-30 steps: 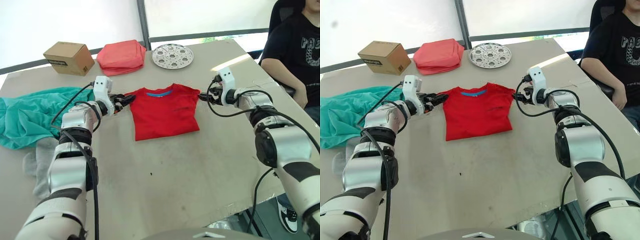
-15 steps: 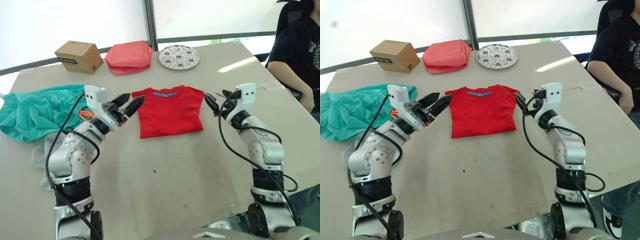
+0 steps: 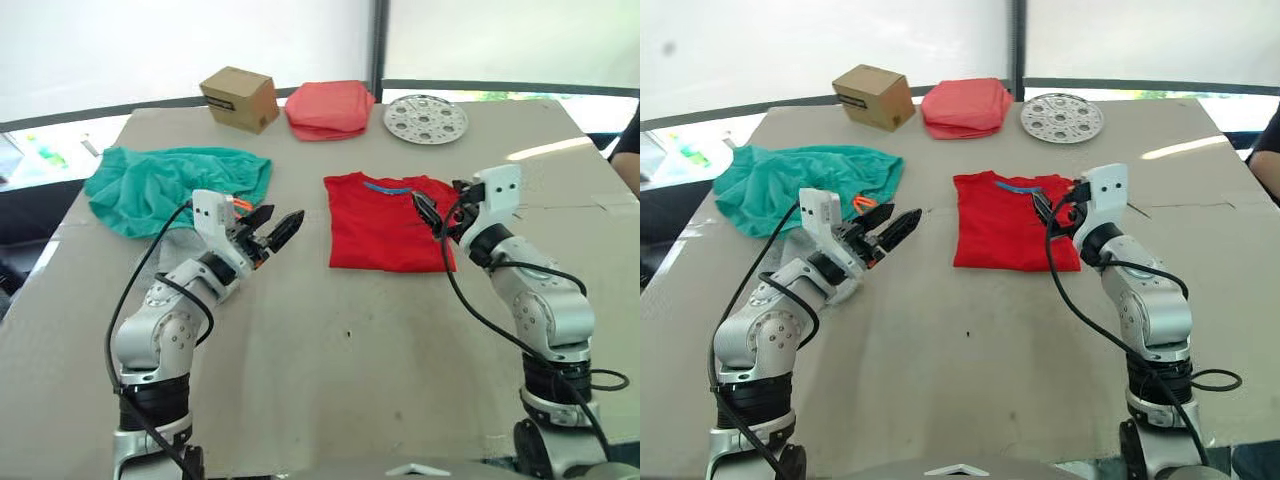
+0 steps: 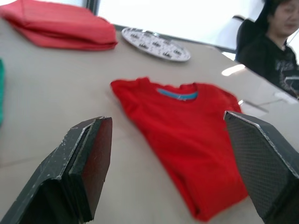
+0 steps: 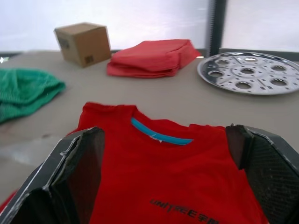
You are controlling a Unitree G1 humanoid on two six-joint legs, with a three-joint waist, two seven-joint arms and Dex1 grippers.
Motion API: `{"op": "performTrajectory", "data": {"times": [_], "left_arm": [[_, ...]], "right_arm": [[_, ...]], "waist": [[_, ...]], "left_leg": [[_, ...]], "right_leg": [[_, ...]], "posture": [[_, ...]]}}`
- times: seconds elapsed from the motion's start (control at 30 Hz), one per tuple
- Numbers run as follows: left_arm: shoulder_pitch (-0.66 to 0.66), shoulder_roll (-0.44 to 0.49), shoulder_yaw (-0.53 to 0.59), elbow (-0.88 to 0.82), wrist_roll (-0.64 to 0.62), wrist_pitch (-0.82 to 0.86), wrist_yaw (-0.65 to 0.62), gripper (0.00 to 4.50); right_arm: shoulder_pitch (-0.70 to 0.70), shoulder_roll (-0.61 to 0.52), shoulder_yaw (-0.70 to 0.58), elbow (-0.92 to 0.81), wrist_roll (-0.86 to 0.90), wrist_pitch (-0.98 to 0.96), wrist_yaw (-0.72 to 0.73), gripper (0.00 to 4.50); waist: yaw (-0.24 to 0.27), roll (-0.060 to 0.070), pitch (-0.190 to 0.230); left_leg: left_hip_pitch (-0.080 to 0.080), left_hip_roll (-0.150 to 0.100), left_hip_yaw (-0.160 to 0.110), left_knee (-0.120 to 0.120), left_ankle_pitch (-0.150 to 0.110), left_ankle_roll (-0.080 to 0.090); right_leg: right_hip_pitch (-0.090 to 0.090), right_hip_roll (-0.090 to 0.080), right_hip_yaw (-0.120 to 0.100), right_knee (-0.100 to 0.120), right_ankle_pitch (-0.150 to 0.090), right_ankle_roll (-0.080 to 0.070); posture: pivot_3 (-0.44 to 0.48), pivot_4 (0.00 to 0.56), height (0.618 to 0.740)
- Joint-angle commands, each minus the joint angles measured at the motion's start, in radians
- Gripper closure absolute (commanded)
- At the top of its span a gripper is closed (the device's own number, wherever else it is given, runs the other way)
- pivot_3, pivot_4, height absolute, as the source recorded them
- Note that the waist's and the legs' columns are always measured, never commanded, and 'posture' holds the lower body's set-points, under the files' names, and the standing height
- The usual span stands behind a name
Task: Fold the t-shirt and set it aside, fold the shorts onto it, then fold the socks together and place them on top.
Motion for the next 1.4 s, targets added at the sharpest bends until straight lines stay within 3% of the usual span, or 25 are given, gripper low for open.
{"op": "performTrajectory", "data": {"times": [0.03, 0.13, 0.23, 0.47, 0.6, 0.7, 0.77, 0.87, 0.97, 1.0, 1.03, 1.07, 1.1, 1.17, 1.27, 1.4], "left_arm": [[0.042, 0.071, -0.032, -0.031, 0.021, -0.059, -0.116, 0.44], [0.102, 0.176, -0.093, -0.025, 0.087, -0.151, -0.271, 0.44], [0.082, 0.256, -0.182, 0.047, 0.202, -0.297, -0.386, 0.44], [-0.070, 0.236, -0.337, 0.173, 0.300, -0.373, -0.477, 0.44], [-0.200, 0.168, -0.413, 0.304, 0.391, -0.410, -0.444, 0.44], [-0.318, 0.145, -0.532, 0.502, 0.554, -0.469, -0.431, 0.44], [-0.357, 0.130, -0.567, 0.601, 0.597, -0.497, -0.444, 0.44], [-0.395, 0.114, -0.586, 0.697, 0.619, -0.551, -0.467, 1.60], [-0.409, 0.101, -0.573, 0.708, 0.592, -0.557, -0.503, 2.81], [-0.403, 0.103, -0.563, 0.682, 0.567, -0.538, -0.525, 3.19], [-0.385, 0.111, -0.550, 0.631, 0.532, -0.505, -0.554, 3.73], [-0.339, 0.141, -0.542, 0.540, 0.498, -0.466, -0.589, 3.87], [-0.286, 0.175, -0.531, 0.444, 0.465, -0.424, -0.612, 4.31], [-0.190, 0.235, -0.510, 0.283, 0.415, -0.348, -0.637, 4.50], [-0.037, 0.318, -0.464, 0.074, 0.363, -0.273, -0.632, 4.50], [0.157, 0.389, -0.406, -0.086, 0.329, -0.254, -0.599, 4.50]], "right_arm": [[-0.001, -0.092, 0.081, -0.047, -0.037, -0.089, 0.116, 0.13], [-0.007, -0.172, 0.147, -0.023, -0.050, -0.132, 0.227, 0.13], [-0.035, -0.311, 0.239, 0.066, -0.081, -0.225, 0.439, 0.13], [-0.050, -0.490, 0.255, 0.151, -0.085, -0.210, 0.641, 0.13], [-0.063, -0.497, 0.253, 0.220, -0.113, -0.216, 0.637, 0.13], [-0.111, -0.421, 0.277, 0.313, -0.098, -0.202, 0.654, 0.13], [-0.150, -0.376, 0.304, 0.394, -0.118, -0.215, 0.666, 0.13], [-0.184, -0.349, 0.336, 0.499, -0.158, -0.255, 0.687, 0.92], [-0.188, -0.361, 0.346, 0.552, -0.185, -0.295, 0.705, 2.19], [-0.176, -0.378, 0.337, 0.540, -0.182, -0.295, 0.716, 2.60], [-0.152, -0.406, 0.320, 0.498, -0.167, -0.279, 0.735, 3.29], [-0.101, -0.446, 0.289, 0.415, -0.133, -0.246, 0.759, 3.40], [-0.045, -0.484, 0.259, 0.325, -0.100, -0.210, 0.775, 3.85], [0.051, -0.534, 0.213, 0.179, -0.042, -0.141, 0.785, 4.42], [0.193, -0.575, 0.151, -0.019, 0.030, -0.037, 0.761, 4.42], [0.353, -0.590, 0.113, -0.180, 0.053, 0.037, 0.683, 4.42]], "waist": [[-0.002, -0.002, -0.001], [-0.013, -0.006, -0.002], [-0.021, -0.008, -0.002], [-0.023, -0.010, -0.002], [-0.027, -0.012, -0.001], [-0.027, -0.013, -0.001], [-0.029, -0.014, -0.001], [-0.026, -0.014, -0.001], [-0.024, -0.015, -0.002], [-0.025, -0.015, -0.002], [-0.025, -0.015, -0.002], [-0.026, -0.015, -0.002], [-0.024, -0.015, -0.002], [-0.027, -0.014, -0.004], [-0.033, -0.013, -0.005], [-0.028, -0.012, -0.004]], "left_leg": [[0.000, 0.006, 0.011, -0.007, 0.002, -0.003], [0.000, 0.015, 0.022, -0.008, -0.001, 0.002], [0.001, 0.018, 0.025, -0.008, -0.002, 0.004], [-0.001, 0.023, 0.031, -0.007, -0.002, 0.008], [-0.001, 0.024, 0.031, -0.005, -0.004, 0.012], [0.000, 0.025, 0.031, -0.005, -0.004, 0.013], [0.000, 0.026, 0.031, -0.004, -0.004, 0.013], [0.001, 0.026, 0.031, -0.003, -0.004, 0.013], [0.001, 0.026, 0.031, -0.001, -0.005, 0.013], [0.001, 0.026, 0.031, 0.000, -0.005, 0.013], [0.001, 0.026, 0.031, 0.000, -0.005, 0.013], [0.001, 0.026, 0.031, 0.000, -0.005, 0.013], [0.001, 0.026, 0.031, 0.000, -0.005, 0.013], [0.001, 0.026, 0.030, 0.000, -0.010, 0.021], [-0.002, 0.026, 0.031, -0.003, -0.010, 0.021], [0.000, 0.028, 0.031, -0.005, -0.012, 0.023]], "right_leg": [[-0.002, -0.003, 0.001, 0.000, -0.003, 0.000], [-0.002, -0.002, 0.000, 0.000, -0.006, 0.001], [-0.002, -0.002, -0.001, 0.000, -0.006, 0.001], [-0.001, -0.005, -0.008, -0.001, -0.006, 0.001], [-0.002, -0.005, -0.009, -0.001, -0.004, -0.003], [-0.001, -0.004, -0.011, 0.000, -0.004, -0.003], [-0.001, -0.004, -0.012, 0.000, -0.004, -0.003], [0.001, -0.005, -0.013, 0.000, -0.004, -0.003], [0.001, -0.005, -0.014, 0.000, -0.004, -0.003], [0.001, -0.005, -0.015, 0.000, -0.004, -0.003], [0.001, -0.005, -0.015, 0.001, -0.004, -0.003], [0.001, -0.005, -0.015, 0.001, -0.004, -0.003], [0.001, -0.005, -0.015, 0.001, -0.004, -0.003], [0.001, -0.006, -0.015, 0.001, -0.002, 0.000], [-0.003, -0.005, -0.014, 0.000, -0.002, 0.000], [-0.001, -0.005, -0.015, 0.000, -0.010, -0.004]], "posture": [[0.000, 0.150, 0.740], [0.000, 0.150, 0.740], [0.000, 0.150, 0.740], [0.000, 0.150, 0.740], [0.000, 0.150, 0.740], [0.000, 0.150, 0.740], [0.000, 0.150, 0.740], [0.000, 0.150, 0.740], [0.000, 0.150, 0.740], [0.000, 0.150, 0.740], [0.000, 0.150, 0.740], [0.000, 0.150, 0.740], [0.000, 0.150, 0.740], [0.000, 0.150, 0.740], [0.000, 0.150, 0.740], [0.000, 0.150, 0.740]]}}
